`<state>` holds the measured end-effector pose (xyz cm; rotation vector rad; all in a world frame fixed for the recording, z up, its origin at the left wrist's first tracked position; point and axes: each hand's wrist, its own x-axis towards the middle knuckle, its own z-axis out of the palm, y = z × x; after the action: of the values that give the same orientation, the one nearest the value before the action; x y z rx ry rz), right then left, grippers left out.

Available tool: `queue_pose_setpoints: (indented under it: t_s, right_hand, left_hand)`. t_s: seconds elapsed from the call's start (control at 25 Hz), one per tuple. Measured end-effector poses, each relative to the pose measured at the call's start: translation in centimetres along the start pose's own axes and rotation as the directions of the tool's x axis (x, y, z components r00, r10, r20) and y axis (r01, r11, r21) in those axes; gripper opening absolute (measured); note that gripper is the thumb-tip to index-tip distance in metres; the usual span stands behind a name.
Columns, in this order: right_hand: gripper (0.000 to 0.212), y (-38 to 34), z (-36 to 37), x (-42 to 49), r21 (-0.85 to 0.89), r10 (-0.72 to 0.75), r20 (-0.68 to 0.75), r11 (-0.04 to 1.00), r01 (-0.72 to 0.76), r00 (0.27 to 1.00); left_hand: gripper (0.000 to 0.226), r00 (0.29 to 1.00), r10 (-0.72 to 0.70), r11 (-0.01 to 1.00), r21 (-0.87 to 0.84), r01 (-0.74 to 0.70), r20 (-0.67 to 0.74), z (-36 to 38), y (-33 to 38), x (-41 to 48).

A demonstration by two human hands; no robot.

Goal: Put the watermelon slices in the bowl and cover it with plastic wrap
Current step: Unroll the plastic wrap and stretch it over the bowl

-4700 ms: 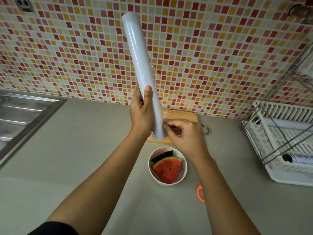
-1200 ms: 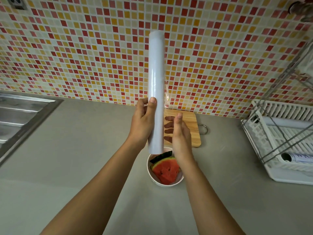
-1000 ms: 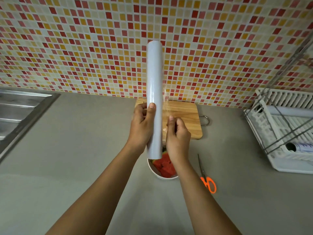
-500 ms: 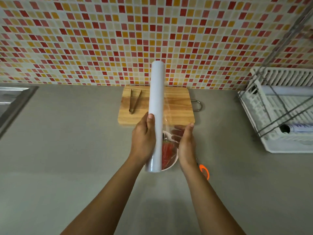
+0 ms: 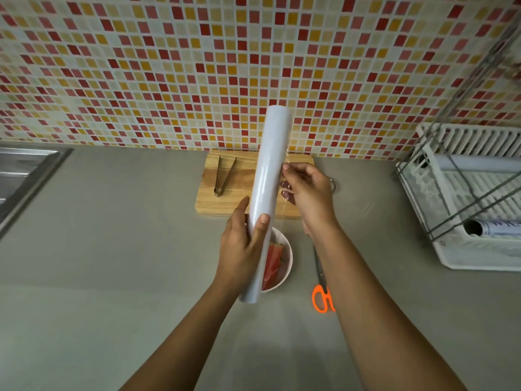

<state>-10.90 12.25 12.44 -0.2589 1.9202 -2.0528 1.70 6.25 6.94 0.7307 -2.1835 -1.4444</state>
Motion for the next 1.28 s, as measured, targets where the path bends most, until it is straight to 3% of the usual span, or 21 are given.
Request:
queue_pose_setpoints:
  t_s: [0.08,0.16,0.28,0.4,0.6,0.76,0.96,1.12,1.28]
  right_hand:
    - [0.008,-1.8,0.2,0.0,0.036,-0.014,0.051,0.999,0.012,0.999]
    - [0.012,-3.6,0.6,-0.1,0.068,-0.048,0.133,0.997,0.039,0.99]
    - [0.013,-5.5,0.9,-0.5,0.078,-0.134,0.238,0.99,0.118,0.962]
    - [0.008,-6.7,1.0,-0.9,0.043,-0.215,0.267,0.976,0.211,0.939]
    - [0.014,-6.9,1.2,-1.1,-0.161,-0.431,0.052,0.886,0.434,0.901]
    - [0.008,-7.3,1.4,-0.9,-0.034,-0.342,0.058,0.938,0.345,0.938]
    - [0.017,-9.2,1.9,0.2,-0.017,-0.403,0.075,0.914,0.405,0.912]
    - [0.005,-9.4,2.2,0.5,-0.019,-0.457,-0.023,0.889,0.457,0.889]
    - [0.013,-9.6,2.5,0.6,0.021,-0.389,-0.116,0.919,0.394,0.914]
  left_hand:
    - [0.046,1.0,0.027,0.999,-0.017,-0.027,0.016,-0.5,1.0,0.8]
    - [0.038,0.998,0.018,0.989,-0.149,-0.01,0.054,-1.3,2.6,2.0]
    - [0.048,0.996,0.086,0.947,-0.311,-0.077,0.015,-2.1,4.9,4.0]
    - [0.054,0.985,0.16,0.953,-0.25,-0.172,-0.066,-1.9,6.5,5.1]
    - [0.056,0.979,0.154,0.965,-0.191,-0.178,-0.135,-1.5,6.1,5.3]
    - [0.05,0.98,0.145,0.961,-0.215,-0.172,-0.139,-1.2,5.7,5.3]
    - [0.037,0.972,0.181,0.967,-0.15,-0.204,-0.152,-1.1,5.5,5.0]
    - [0.031,0.972,0.174,0.964,-0.175,-0.201,-0.158,-1.1,5.8,4.7]
    - [0.024,0.975,0.163,0.96,-0.203,-0.191,-0.15,-0.7,6.0,4.8]
